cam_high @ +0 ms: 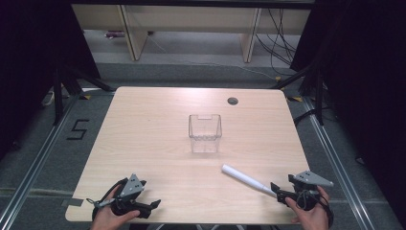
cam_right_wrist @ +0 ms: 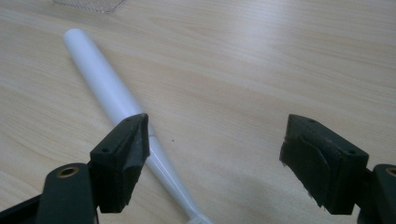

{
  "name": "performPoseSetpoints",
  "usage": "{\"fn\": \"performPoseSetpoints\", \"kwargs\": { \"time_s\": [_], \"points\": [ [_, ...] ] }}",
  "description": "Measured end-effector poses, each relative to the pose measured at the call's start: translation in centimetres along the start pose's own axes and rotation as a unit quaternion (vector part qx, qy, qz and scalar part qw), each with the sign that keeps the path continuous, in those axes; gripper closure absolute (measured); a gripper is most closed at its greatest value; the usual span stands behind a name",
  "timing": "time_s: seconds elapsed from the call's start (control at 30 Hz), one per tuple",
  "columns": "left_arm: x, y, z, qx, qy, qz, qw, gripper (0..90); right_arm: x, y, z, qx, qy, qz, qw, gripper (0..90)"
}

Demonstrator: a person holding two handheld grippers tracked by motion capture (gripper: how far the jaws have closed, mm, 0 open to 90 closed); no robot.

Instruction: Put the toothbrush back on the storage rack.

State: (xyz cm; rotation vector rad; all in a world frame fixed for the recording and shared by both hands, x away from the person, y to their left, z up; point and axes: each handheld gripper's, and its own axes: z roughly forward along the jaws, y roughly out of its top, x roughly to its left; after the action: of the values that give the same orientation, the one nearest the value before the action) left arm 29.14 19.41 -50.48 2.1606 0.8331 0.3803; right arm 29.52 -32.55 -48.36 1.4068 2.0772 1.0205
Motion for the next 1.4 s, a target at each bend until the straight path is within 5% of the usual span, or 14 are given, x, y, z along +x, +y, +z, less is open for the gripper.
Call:
{"fn": "performPoseSetpoints", "kwargs": {
  "time_s": [0.27,0.4,0.43,0.5,0.63,0.67,0.73,0.77,0.83,0.9,0.93,1.0,1.2,1.4],
  "points": [
    [-0.1,0.0,0.1,0.005,0.001,0.002,1.0000,14.8,0.3,0.0,0.0,-0.003,0.016,0.012,0.9998,24.4],
    [0.0,0.0,0.1,0.006,0.001,0.004,1.0000,14.8,0.4,0.2,-0.1,-0.005,0.017,-0.003,0.9998,26.1],
    [0.0,0.0,0.1,0.006,0.001,0.003,1.0000,14.9,0.7,0.2,-0.1,0.000,0.024,0.015,0.9996,27.1],
    [-0.1,0.0,0.1,0.006,0.001,0.001,1.0000,14.9,0.6,0.3,-0.1,-0.008,0.027,-0.008,0.9996,31.5],
    [-0.2,0.0,0.2,0.007,-0.002,-0.002,1.0000,14.9,1.3,0.5,-0.3,0.000,0.052,0.002,0.9987,40.8],
    [-0.1,0.0,0.2,0.008,-0.001,-0.002,1.0000,14.9,1.3,0.7,-0.1,-0.007,0.064,-0.030,0.9974,45.9],
    [0.0,0.0,0.1,0.012,-0.001,0.004,0.9999,14.9,1.6,0.7,-0.1,0.003,0.068,-0.026,0.9974,49.0],
    [-0.2,0.0,0.2,0.002,-0.001,-0.008,1.0000,14.9,1.5,0.7,0.0,-0.001,0.067,-0.040,0.9969,51.1],
    [0.1,0.0,0.1,0.010,0.003,0.005,0.9999,14.9,1.7,0.8,-0.1,-0.005,0.076,-0.046,0.9961,55.8],
    [-0.2,-0.1,0.2,0.004,-0.002,-0.009,1.0000,14.9,2.2,0.9,-0.2,-0.002,0.087,-0.032,0.9957,63.0],
    [0.0,0.0,0.1,0.010,0.003,0.000,0.9999,14.9,2.1,1.0,-0.1,-0.006,0.085,-0.054,0.9949,66.4],
    [0.0,0.0,0.1,0.008,0.005,0.002,1.0000,14.9,2.5,0.8,-0.1,0.005,0.097,-0.045,0.9943,71.0],
    [0.1,0.0,0.1,0.006,0.006,0.002,1.0000,14.9,2.8,0.7,0.6,0.025,0.107,-0.100,0.9889,84.9],
    [0.1,0.0,0.0,0.012,0.004,0.008,0.9999,14.9,3.3,0.6,1.2,0.048,0.107,-0.121,0.9857,90.0]
  ]
}}
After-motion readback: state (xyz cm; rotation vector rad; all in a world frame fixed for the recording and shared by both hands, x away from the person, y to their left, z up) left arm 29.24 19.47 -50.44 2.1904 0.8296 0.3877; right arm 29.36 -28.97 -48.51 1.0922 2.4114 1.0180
